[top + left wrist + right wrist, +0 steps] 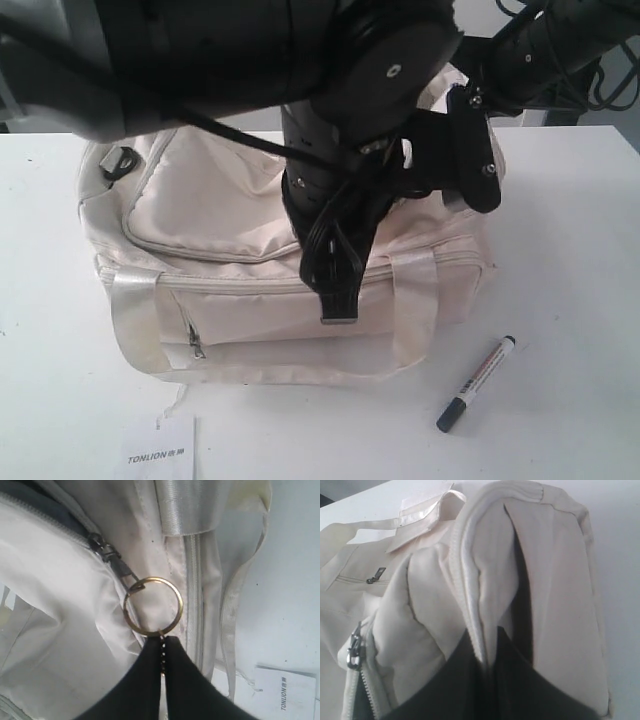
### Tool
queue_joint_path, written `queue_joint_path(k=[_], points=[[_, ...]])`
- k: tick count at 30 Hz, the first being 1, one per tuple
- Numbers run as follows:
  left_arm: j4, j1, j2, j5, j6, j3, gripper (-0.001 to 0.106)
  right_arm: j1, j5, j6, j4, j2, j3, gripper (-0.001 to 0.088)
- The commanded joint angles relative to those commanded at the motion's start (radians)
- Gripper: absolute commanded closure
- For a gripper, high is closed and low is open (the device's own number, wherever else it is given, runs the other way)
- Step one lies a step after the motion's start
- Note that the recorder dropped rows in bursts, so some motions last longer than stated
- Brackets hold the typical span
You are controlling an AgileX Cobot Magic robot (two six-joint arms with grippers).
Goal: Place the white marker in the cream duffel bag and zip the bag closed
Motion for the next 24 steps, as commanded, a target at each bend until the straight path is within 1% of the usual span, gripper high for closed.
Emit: queue_joint_path(k=[5,12,20,24], points=[[0.0,0.0,-0.013,0.0,-0.011,0.044,0.105,0.0,-0.002,0.008,0.0,0.0,0.0,0.0868],[0.0,0.0,-0.016,0.0,-0.032,0.074,0.105,0.0,-0.004,0.008,0.0,0.0,0.0,0.0868],[0.007,0.002,-0.016,0.0,-0.053,0.134,0.105,0.0,-0.004,0.008,0.0,0.0,0.0,0.0868],[0.01,0.002,-0.016,0.0,-0.064,0.139,0.105,0.0,-0.004,0.008,0.0,0.0,0.0,0.0868]])
